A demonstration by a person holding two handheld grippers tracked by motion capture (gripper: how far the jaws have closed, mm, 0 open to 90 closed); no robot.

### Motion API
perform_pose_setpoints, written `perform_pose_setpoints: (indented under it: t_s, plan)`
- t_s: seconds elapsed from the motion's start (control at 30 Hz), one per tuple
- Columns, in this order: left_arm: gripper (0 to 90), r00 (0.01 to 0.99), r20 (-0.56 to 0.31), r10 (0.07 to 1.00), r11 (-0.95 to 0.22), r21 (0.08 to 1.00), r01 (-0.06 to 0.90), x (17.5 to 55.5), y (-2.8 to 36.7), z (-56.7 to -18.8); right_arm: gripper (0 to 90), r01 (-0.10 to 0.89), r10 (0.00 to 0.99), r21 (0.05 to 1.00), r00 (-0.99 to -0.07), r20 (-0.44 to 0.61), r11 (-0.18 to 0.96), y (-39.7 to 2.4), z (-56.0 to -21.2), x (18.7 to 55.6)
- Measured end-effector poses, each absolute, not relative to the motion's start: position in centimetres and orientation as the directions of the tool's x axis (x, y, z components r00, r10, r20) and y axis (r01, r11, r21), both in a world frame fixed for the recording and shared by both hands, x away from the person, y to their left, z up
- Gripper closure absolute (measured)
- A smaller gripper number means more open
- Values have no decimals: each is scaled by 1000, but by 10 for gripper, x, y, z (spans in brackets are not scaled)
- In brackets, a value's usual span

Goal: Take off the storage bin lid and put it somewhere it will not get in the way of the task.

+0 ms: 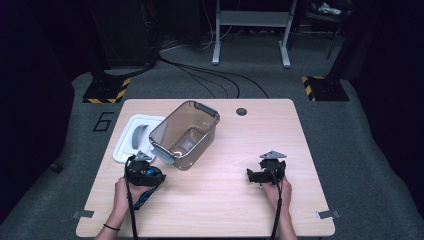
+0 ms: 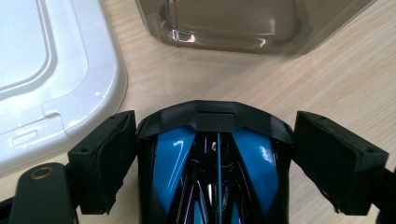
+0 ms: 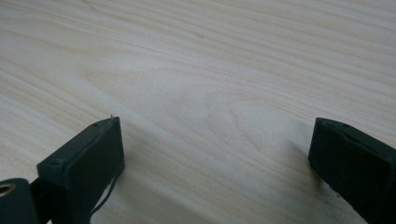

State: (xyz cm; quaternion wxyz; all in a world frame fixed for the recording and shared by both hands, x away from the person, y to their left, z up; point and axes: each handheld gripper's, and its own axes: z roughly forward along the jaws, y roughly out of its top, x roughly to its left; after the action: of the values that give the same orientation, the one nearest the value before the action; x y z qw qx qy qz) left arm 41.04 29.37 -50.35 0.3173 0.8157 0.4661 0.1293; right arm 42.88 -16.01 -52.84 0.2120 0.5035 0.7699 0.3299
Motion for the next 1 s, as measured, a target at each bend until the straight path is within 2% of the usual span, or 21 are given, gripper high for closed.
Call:
perform_pose_setpoints:
  t_s: [0.13,0.3,0.77,1.0]
  plan:
    - [165,532,-107,840,-356,633,688,411,295,-506,29,636,915,721,-403,6,275,-160,-528,429]
    - [233,528,-119,841,-344,636,691,411,296,-506,29,636,915,721,-403,7,275,-160,-528,429]
    - [248,530,-107,841,-339,658,672,408,300,-502,29,636,915,721,-403,7,274,-160,-528,429]
    - [248,520,-133,843,-304,680,667,405,305,-495,29,633,914,722,-405,4,277,-160,-528,429]
